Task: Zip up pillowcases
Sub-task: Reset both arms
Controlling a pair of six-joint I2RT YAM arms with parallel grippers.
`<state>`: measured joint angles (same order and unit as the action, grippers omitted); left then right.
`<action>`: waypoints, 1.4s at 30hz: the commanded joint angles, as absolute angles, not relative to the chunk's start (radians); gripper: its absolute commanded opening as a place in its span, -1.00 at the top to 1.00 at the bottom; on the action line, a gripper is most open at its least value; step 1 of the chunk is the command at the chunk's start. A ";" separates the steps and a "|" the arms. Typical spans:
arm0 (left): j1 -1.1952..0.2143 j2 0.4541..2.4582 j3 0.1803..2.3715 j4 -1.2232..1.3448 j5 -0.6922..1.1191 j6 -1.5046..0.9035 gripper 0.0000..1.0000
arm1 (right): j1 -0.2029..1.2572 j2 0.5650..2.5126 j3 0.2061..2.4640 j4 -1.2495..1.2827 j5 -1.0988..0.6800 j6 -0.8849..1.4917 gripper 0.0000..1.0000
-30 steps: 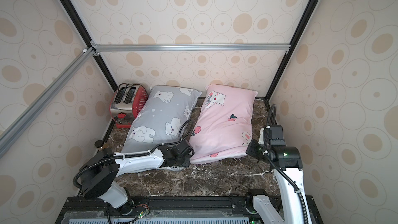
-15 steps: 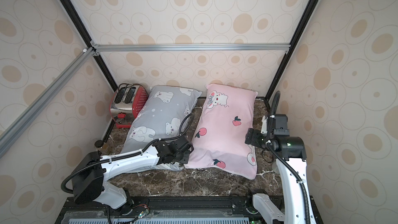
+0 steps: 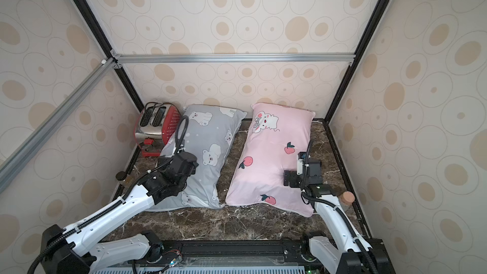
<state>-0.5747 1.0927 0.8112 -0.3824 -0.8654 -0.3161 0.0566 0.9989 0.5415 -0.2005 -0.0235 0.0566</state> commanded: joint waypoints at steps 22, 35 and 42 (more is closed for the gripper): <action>-0.175 1.391 0.450 0.650 -0.525 -0.010 -0.99 | 0.063 1.484 0.339 0.894 0.032 -0.053 -0.99; -0.015 1.518 0.470 0.760 -0.320 -0.056 -0.99 | 0.029 1.533 0.417 0.792 0.029 -0.006 -0.99; 0.008 1.546 0.422 0.856 -0.285 -0.072 -0.99 | 0.030 1.535 0.423 0.789 0.031 -0.012 -1.00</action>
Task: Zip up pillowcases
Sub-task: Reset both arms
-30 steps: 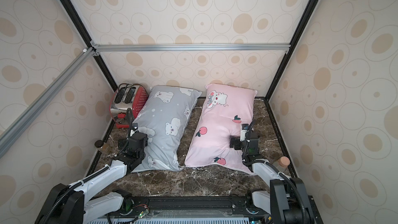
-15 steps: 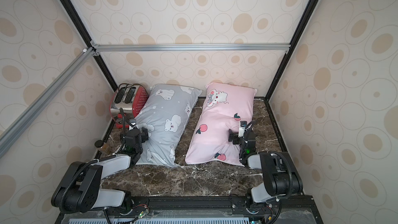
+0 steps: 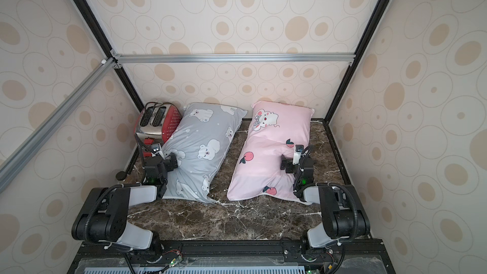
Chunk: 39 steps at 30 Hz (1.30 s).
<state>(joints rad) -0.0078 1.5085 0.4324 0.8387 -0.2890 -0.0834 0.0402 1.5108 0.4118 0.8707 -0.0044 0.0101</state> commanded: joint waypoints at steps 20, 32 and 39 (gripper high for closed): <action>0.008 1.543 0.419 0.855 -0.285 -0.072 -0.99 | 0.050 1.537 0.425 0.786 0.069 -0.020 -1.00; 0.008 1.542 0.419 0.855 -0.285 -0.071 0.23 | 0.047 1.540 0.429 0.783 0.068 -0.014 1.00; 0.008 1.545 0.422 0.851 -0.286 -0.073 1.00 | 0.046 1.538 0.429 0.781 0.066 -0.015 1.00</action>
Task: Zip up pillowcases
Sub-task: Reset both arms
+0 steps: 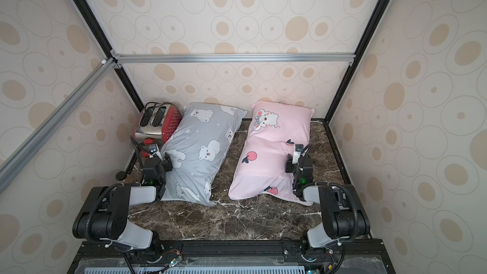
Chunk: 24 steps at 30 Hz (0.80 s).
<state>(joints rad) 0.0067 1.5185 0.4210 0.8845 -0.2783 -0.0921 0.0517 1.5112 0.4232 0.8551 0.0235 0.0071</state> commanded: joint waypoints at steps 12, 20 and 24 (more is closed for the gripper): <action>0.006 1.539 0.412 0.865 -0.285 -0.069 -0.99 | 0.046 1.538 0.426 0.785 0.064 -0.015 -0.99; 0.005 1.540 0.414 0.863 -0.286 -0.068 -0.99 | 0.046 1.538 0.426 0.784 0.064 -0.016 -0.99; 0.006 1.545 0.421 0.853 -0.287 -0.071 -0.99 | 0.045 1.538 0.425 0.784 0.064 -0.016 -0.99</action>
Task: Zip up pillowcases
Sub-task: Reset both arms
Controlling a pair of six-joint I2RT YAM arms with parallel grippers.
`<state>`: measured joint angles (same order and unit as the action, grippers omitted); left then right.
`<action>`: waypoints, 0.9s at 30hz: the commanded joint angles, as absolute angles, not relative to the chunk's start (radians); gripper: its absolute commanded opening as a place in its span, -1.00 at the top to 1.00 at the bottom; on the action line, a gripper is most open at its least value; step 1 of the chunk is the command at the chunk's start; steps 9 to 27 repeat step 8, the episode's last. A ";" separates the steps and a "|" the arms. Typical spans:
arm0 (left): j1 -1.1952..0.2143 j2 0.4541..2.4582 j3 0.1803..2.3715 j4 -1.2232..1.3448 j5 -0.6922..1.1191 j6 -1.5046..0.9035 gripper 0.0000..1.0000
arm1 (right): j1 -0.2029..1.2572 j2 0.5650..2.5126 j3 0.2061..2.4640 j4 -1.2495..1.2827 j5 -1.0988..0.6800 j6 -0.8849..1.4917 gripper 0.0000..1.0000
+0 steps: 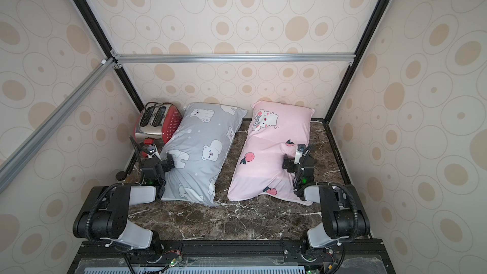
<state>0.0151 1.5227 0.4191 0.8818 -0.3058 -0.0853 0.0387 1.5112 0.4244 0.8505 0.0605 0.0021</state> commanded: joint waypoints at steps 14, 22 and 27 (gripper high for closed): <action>0.006 1.540 0.414 0.861 -0.285 -0.068 -0.99 | 0.046 1.538 0.425 0.785 0.064 -0.015 -1.00; 0.006 1.540 0.414 0.861 -0.285 -0.068 -0.99 | 0.046 1.538 0.425 0.785 0.064 -0.015 -1.00; 0.006 1.540 0.414 0.861 -0.285 -0.068 -0.99 | 0.046 1.538 0.425 0.785 0.064 -0.015 -1.00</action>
